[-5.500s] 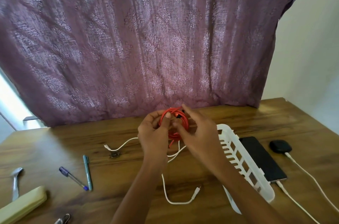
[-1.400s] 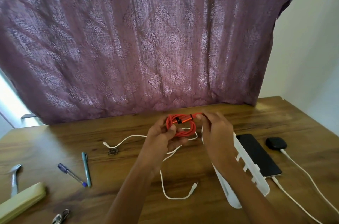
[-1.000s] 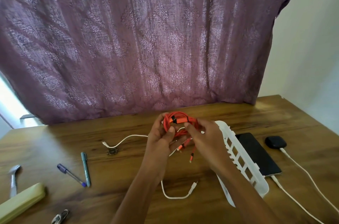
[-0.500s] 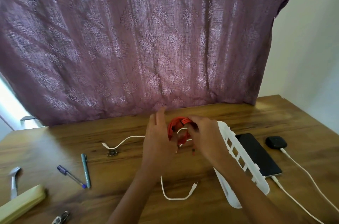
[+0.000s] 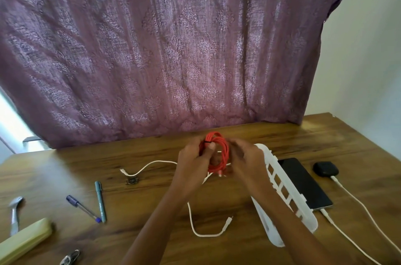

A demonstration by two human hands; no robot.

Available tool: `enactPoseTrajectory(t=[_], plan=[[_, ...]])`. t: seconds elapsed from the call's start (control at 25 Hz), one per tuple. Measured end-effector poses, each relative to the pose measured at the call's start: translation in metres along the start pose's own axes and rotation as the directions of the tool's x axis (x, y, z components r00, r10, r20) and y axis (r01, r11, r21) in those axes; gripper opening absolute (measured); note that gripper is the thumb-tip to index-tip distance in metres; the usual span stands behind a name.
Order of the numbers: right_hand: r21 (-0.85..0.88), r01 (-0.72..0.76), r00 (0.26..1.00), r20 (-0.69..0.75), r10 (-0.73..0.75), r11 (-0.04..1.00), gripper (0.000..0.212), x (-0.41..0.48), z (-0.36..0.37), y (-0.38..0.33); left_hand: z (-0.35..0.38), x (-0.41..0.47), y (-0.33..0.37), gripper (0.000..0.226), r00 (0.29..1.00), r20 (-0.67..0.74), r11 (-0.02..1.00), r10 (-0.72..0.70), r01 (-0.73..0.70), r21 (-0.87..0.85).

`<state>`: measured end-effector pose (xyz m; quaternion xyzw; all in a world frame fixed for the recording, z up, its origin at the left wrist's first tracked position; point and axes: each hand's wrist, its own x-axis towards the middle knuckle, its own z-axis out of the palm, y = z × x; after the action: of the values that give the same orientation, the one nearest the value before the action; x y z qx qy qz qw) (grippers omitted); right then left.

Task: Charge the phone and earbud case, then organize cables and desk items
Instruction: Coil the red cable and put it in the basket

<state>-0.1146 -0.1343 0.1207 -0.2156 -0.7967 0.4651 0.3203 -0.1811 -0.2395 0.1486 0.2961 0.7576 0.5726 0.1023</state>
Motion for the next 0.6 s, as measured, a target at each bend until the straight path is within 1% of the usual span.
enactPoseTrajectory(t=[0.04,0.08,0.12,0.16,0.2,0.24,0.28,0.32,0.36,0.44,0.52,0.6], plan=[[0.113,-0.092,0.995,0.036,0.088,0.989,0.020,-0.002,0.003,-0.002,0.001,0.000,-0.001,0.013,1.000,-0.028,1.000,-0.002,0.002,-0.006],[0.290,-0.199,0.979,0.105,0.176,0.936,0.025,-0.003,0.003,-0.004,0.002,0.001,-0.002,0.015,0.999,-0.054,1.000,-0.005,0.005,-0.003],[0.463,-0.294,0.954,0.201,0.224,0.836,0.031,-0.004,0.002,-0.006,0.003,0.001,-0.004,0.017,0.997,-0.074,1.000,-0.008,0.008,-0.001],[0.586,-0.352,0.933,0.282,0.224,0.730,0.033,-0.005,0.000,-0.009,0.004,0.001,-0.005,0.018,0.996,-0.088,1.000,-0.005,0.006,0.003],[0.601,-0.354,0.928,0.318,0.193,0.717,0.027,-0.005,-0.003,-0.009,0.004,0.001,-0.007,0.019,0.995,-0.104,1.000,0.003,-0.001,0.017],[0.553,-0.324,0.933,0.322,0.161,0.768,0.015,-0.006,-0.005,-0.012,0.004,0.001,-0.008,0.019,0.993,-0.120,0.999,0.017,-0.013,0.035],[0.466,-0.276,0.942,0.305,0.140,0.840,0.014,-0.007,-0.005,-0.010,0.003,0.000,-0.008,0.020,0.991,-0.131,0.998,0.034,-0.027,0.052],[0.390,-0.244,0.951,0.275,0.140,0.888,0.022,-0.009,-0.006,-0.010,0.003,0.000,-0.008,0.019,0.990,-0.130,0.997,0.049,-0.041,0.057],[0.352,-0.225,0.959,0.244,0.143,0.909,0.028,-0.009,-0.007,-0.010,0.003,0.000,-0.008,0.018,0.991,-0.122,0.998,0.055,-0.049,0.050],[0.337,-0.245,0.959,0.221,0.176,0.909,0.036,-0.010,-0.005,-0.010,0.002,0.000,-0.010,0.016,0.993,-0.101,0.996,0.068,-0.061,0.066],[0.315,-0.268,0.954,0.217,0.205,0.911,0.047,-0.010,-0.003,-0.009,0.002,0.001,-0.013,0.016,0.988,-0.096,0.985,0.123,-0.109,0.136],[0.242,-0.248,0.956,0.221,0.195,0.938,0.058,-0.006,-0.001,-0.006,0.003,0.002,-0.015,0.017,0.985,-0.078,0.977,0.153,-0.139,0.161]])
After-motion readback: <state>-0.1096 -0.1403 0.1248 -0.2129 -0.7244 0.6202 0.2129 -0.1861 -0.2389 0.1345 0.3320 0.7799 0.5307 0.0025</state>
